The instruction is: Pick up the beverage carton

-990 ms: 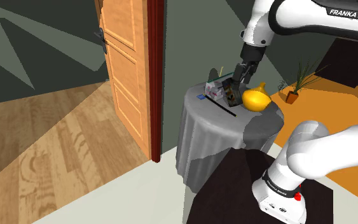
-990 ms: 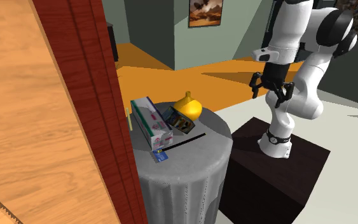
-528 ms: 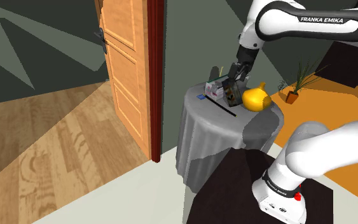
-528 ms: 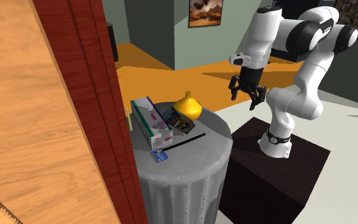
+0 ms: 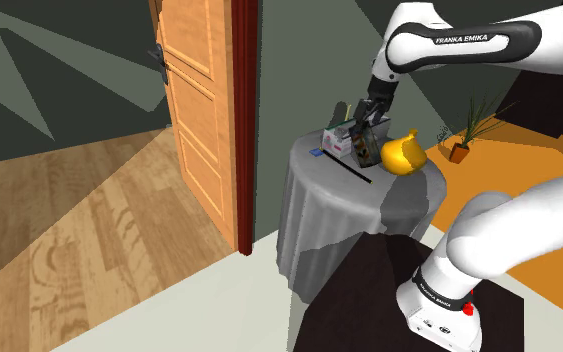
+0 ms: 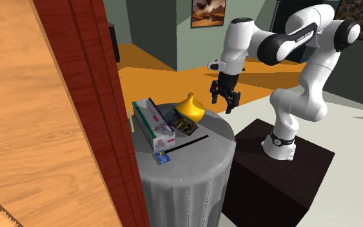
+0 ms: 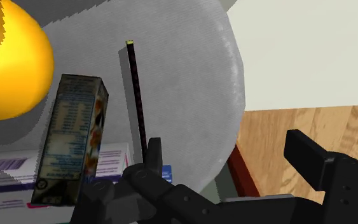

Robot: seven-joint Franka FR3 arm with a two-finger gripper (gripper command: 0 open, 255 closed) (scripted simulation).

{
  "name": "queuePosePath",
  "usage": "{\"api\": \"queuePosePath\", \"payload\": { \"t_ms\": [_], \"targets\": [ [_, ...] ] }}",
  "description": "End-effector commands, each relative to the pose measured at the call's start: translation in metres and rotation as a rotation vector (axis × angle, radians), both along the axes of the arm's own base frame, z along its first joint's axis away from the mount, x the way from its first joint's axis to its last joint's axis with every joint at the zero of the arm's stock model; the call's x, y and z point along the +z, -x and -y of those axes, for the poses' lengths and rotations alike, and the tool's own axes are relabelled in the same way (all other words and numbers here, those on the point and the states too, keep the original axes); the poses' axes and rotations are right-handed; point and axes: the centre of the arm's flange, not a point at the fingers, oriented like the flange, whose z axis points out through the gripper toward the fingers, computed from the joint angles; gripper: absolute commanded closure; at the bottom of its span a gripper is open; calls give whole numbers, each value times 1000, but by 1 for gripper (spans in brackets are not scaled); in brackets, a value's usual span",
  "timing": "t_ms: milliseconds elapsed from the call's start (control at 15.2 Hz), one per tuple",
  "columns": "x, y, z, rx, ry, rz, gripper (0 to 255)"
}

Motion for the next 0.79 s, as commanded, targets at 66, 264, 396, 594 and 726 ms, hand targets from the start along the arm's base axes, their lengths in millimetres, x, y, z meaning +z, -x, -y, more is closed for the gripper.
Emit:
{"api": "queuePosePath", "payload": {
  "t_ms": [66, 264, 396, 594, 726],
  "targets": [
    [-9, -15, 35, -29, 10, 19, 0],
    [-19, -28, 69, -57, 18, 37, 0],
    [-25, -35, 91, -76, 23, 49, 0],
    [-34, -46, 126, -105, 31, 67, 0],
    [-40, -53, 149, -124, 36, 80, 0]
  ]
}}
